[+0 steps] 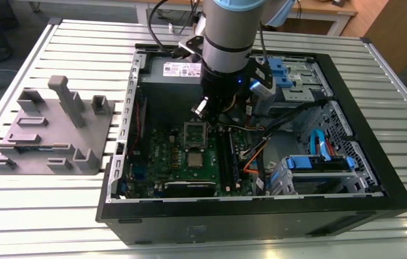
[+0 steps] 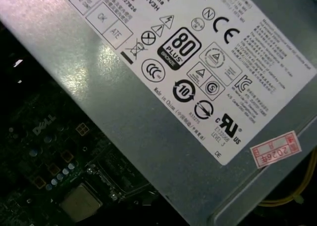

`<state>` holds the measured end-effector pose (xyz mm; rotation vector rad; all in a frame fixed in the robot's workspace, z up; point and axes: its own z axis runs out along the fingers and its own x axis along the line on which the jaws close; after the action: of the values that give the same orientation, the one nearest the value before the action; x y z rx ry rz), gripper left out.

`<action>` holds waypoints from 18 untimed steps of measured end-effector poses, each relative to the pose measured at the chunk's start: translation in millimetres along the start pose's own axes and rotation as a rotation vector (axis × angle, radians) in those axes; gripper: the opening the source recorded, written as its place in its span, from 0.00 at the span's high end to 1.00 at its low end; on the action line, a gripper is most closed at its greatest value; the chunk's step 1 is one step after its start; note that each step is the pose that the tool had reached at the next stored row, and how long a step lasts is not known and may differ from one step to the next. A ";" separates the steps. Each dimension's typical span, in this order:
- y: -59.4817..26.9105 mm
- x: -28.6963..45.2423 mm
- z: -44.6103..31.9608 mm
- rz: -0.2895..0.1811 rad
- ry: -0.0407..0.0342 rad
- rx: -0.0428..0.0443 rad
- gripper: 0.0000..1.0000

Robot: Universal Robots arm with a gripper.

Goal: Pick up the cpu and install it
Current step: 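Close the cpu cover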

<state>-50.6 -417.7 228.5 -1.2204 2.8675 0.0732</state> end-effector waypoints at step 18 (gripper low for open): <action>1.1 5.1 -6.9 -0.049 -0.0023 0.0020 0.89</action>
<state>-55.0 -421.0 235.2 -1.2887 2.8331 0.0707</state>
